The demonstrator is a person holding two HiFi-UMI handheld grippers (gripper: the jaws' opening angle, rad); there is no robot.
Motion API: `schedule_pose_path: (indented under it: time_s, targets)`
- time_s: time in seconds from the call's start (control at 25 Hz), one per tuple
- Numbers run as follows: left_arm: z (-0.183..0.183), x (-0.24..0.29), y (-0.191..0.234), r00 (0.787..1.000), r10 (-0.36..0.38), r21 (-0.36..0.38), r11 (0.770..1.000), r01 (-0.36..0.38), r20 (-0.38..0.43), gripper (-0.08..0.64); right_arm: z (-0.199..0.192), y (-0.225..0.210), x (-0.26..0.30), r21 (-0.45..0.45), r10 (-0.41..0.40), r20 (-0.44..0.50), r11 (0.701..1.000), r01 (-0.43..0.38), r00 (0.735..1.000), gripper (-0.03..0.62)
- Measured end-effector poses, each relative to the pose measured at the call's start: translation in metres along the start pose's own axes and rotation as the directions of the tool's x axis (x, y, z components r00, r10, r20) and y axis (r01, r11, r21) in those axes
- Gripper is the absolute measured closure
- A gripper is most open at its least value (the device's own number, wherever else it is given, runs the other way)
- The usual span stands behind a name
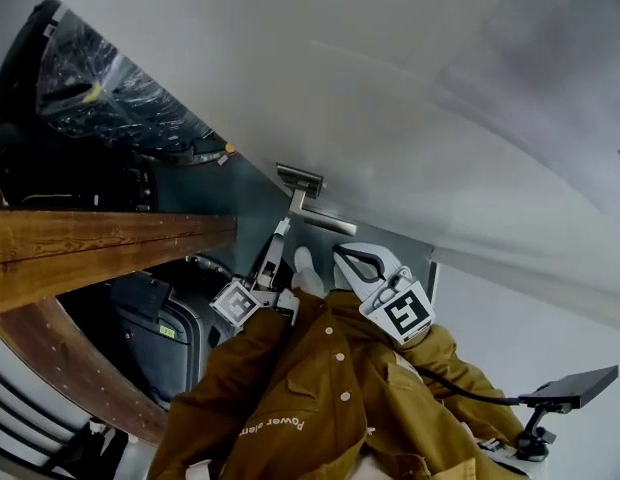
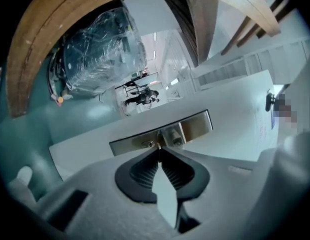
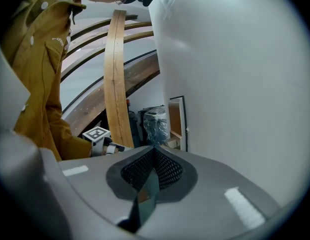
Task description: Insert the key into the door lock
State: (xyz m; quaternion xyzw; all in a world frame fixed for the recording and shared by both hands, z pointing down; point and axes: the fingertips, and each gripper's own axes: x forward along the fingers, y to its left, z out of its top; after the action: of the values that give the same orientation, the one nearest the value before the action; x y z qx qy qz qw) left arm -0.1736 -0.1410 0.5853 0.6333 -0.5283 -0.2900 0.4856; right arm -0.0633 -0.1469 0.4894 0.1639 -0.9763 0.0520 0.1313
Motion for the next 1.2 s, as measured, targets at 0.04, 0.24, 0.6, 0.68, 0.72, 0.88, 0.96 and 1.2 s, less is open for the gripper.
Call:
schedule_pose_path:
  time_s: [0.04, 0.24, 0.6, 0.68, 0.72, 0.88, 0.96, 1.2]
  targets:
    - [-0.002, 0.003, 0.002, 1.000, -0.001, -0.027, 1.000, 0.001, 0.003, 0.535, -0.001, 0.003, 0.001, -0.005, 0.025, -0.013, 1.000, -0.025, 1.000, 0.586]
    - [-0.012, 0.016, 0.005, 0.999, -0.017, -0.201, 0.979, 0.023, 0.032, 0.535, 0.000, 0.015, 0.005, -0.045, 0.098, -0.047, 0.994, -0.100, 0.994, 0.586]
    - [-0.006, 0.031, 0.015, 0.995, -0.025, -0.280, 0.958, 0.052, 0.098, 0.535, -0.006, 0.007, -0.006, -0.039, 0.078, -0.031, 0.996, -0.079, 0.996, 0.586]
    - [-0.003, 0.032, 0.018, 0.993, -0.048, -0.289, 0.954, 0.076, 0.105, 0.534, -0.008, 0.005, -0.009, -0.034, 0.067, -0.030, 0.997, -0.068, 0.997, 0.586]
    - [-0.003, 0.034, 0.019, 0.993, -0.060, -0.295, 0.952, 0.088, 0.103, 0.535, -0.009, 0.003, -0.010, -0.032, 0.062, -0.030, 0.998, -0.063, 0.998, 0.586]
    - [-0.004, 0.039, 0.019, 0.993, -0.081, -0.304, 0.947, 0.103, 0.084, 0.535, -0.011, 0.001, -0.011, -0.024, 0.053, -0.028, 0.998, -0.053, 0.998, 0.586]
    - [-0.005, 0.041, 0.018, 0.993, -0.090, -0.306, 0.945, 0.111, 0.082, 0.534, -0.011, -0.001, -0.012, -0.020, 0.046, -0.024, 0.999, -0.047, 0.999, 0.586]
    - [-0.008, 0.047, 0.017, 0.990, -0.120, -0.342, 0.930, 0.137, 0.071, 0.535, -0.009, -0.014, -0.012, -0.013, -0.022, -0.012, 1.000, 0.022, 1.000, 0.586]
